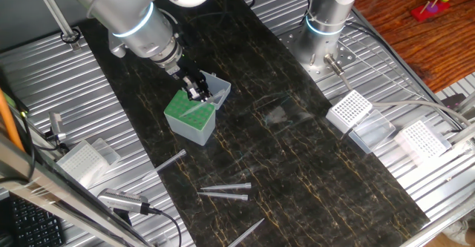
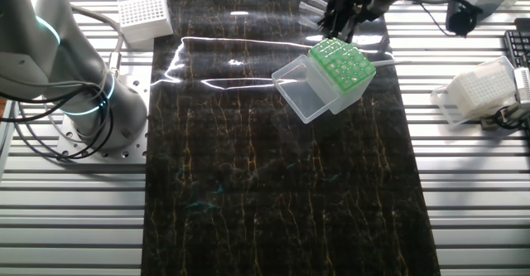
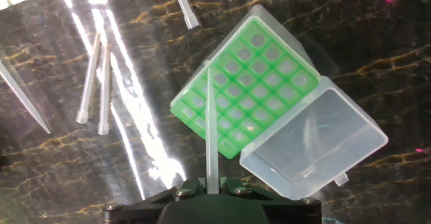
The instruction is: Insert a large pipette tip into the holder for large pipette tips
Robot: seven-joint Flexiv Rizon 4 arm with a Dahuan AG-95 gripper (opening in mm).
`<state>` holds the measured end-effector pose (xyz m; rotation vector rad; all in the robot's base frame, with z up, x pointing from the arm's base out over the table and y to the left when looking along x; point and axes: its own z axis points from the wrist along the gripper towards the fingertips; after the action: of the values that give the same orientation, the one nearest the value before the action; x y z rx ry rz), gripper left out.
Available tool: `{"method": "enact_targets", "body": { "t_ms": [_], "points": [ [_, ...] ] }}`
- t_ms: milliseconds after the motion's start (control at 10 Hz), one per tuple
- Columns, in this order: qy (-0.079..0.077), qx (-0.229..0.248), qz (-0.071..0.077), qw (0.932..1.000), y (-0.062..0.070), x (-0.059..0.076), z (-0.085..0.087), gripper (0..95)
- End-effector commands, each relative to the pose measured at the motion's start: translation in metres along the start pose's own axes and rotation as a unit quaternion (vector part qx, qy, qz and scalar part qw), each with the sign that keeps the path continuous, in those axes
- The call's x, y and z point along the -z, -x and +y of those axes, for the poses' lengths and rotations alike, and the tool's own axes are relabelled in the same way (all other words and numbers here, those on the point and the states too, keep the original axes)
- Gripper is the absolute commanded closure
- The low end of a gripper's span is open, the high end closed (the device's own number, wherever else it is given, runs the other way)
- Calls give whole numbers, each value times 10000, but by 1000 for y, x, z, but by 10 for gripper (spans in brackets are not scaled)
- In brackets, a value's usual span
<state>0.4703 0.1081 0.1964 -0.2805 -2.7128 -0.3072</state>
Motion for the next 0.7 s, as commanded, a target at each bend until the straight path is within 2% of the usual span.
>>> {"method": "enact_targets", "body": {
  "t_ms": [100, 400, 700],
  "points": [
    [35, 36, -1, 10000, -5, 1, -4, 950],
    [96, 77, 18, 9999, -9, -2, -7, 950],
    [164, 122, 27, 9998, -7, -13, -13, 950]
  ]
}}
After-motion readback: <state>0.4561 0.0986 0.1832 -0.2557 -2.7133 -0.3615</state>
